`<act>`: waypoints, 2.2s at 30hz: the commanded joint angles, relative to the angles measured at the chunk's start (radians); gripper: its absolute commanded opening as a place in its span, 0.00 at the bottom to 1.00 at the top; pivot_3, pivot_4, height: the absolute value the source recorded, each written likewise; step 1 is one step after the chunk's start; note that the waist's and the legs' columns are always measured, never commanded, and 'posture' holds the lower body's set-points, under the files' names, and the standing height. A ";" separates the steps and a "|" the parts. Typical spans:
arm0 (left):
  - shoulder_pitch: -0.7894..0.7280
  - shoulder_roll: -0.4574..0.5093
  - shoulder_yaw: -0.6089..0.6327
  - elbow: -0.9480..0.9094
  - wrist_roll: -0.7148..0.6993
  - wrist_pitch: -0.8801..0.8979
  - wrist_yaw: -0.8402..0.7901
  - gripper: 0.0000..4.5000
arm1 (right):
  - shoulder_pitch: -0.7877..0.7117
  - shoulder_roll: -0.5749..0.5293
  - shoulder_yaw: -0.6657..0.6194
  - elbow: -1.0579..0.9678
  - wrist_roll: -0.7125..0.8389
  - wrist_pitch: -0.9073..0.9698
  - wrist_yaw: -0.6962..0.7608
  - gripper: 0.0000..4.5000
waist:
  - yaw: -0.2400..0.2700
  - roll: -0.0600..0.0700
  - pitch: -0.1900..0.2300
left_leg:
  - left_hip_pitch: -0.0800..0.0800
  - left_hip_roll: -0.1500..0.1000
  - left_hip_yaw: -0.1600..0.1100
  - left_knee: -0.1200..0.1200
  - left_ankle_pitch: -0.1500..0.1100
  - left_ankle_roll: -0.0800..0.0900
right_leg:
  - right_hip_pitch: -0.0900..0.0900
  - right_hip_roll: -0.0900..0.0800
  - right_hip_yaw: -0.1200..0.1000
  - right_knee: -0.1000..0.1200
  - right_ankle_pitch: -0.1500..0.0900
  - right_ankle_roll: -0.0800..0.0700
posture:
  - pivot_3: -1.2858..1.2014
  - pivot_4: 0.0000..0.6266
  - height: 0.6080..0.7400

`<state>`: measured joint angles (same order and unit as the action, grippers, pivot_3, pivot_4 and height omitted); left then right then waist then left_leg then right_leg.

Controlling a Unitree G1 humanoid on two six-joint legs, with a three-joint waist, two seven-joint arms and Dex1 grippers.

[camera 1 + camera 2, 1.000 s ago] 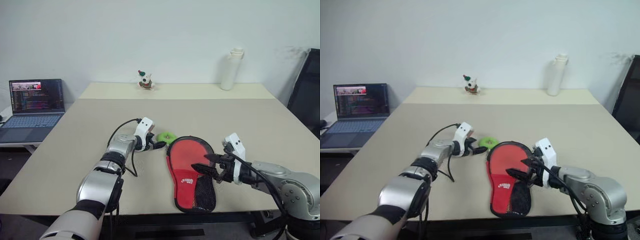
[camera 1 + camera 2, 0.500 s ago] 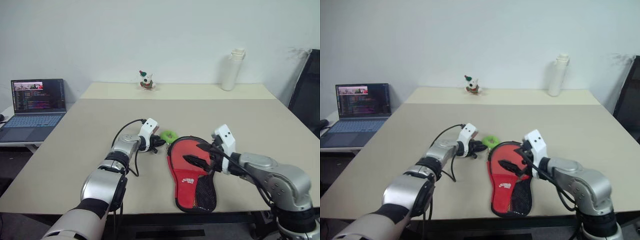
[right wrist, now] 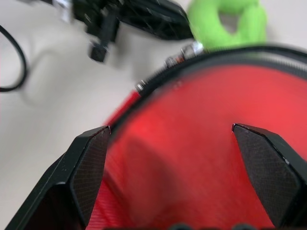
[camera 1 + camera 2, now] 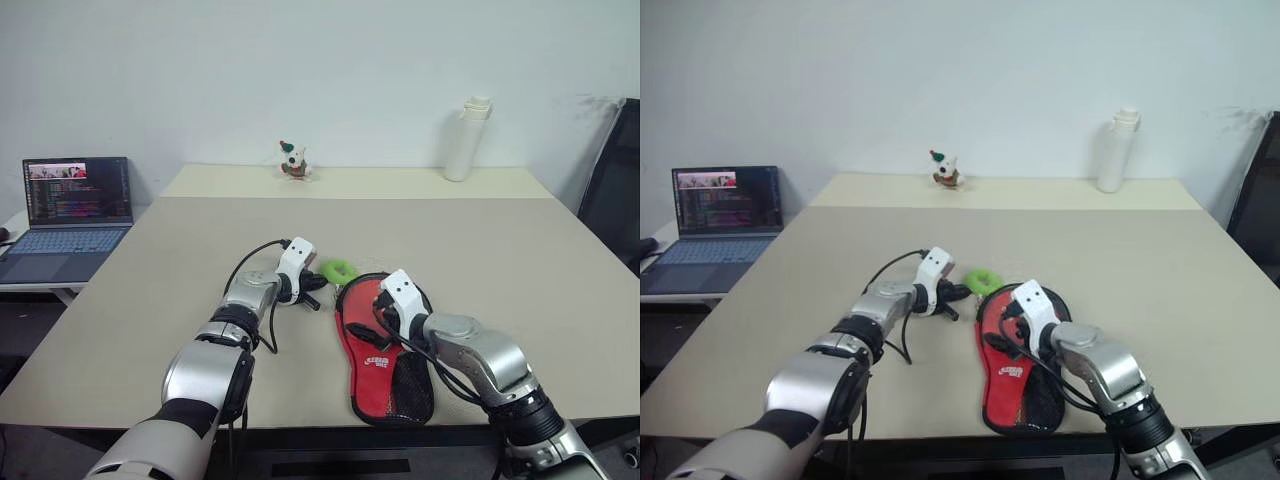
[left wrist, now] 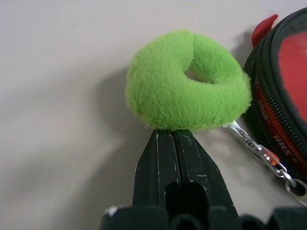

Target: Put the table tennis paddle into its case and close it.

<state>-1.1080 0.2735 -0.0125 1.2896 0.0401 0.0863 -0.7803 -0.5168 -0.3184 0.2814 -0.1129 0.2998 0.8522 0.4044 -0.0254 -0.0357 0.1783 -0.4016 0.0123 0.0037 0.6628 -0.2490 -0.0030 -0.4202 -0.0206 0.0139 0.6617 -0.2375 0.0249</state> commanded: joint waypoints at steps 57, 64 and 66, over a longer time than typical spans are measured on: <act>0.176 0.127 0.100 -0.549 -0.206 0.161 -0.243 0.99 | 0.099 0.029 0.000 -0.060 -0.086 0.037 0.021 1.00 | -0.006 0.000 0.000 | 0.001 0.002 0.000 0.000 0.000 0.000 | 0.000 0.001 0.000 0.001 0.000 -0.001 | 0.52 0.24 1.00; 0.306 0.145 -0.017 -0.780 -0.205 0.223 -0.348 0.99 | 0.088 0.034 0.004 -0.048 -0.089 0.035 0.025 1.00 | -0.004 0.000 -0.001 | 0.002 0.001 0.000 0.001 0.000 0.000 | 0.001 0.000 0.000 0.002 0.003 -0.004 | 0.52 0.24 1.00; 0.282 0.130 -0.053 -0.728 -0.156 0.177 -0.304 0.99 | 0.083 0.037 0.005 -0.042 -0.090 0.032 0.027 1.00 | -0.003 -0.001 -0.001 | 0.002 0.001 -0.001 0.001 0.000 0.000 | 0.001 0.001 0.000 0.002 0.002 -0.004 | 0.52 0.24 1.00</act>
<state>-0.7863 0.4077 -0.0444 0.5689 -0.1418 0.3048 -1.1130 -0.4440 -0.2868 0.2698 -0.1818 0.2109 0.8609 0.4184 -0.0289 -0.0363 0.1770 -0.3990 0.0136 0.0031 0.6638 -0.2488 -0.0032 -0.4190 -0.0200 0.0141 0.6634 -0.2355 0.0211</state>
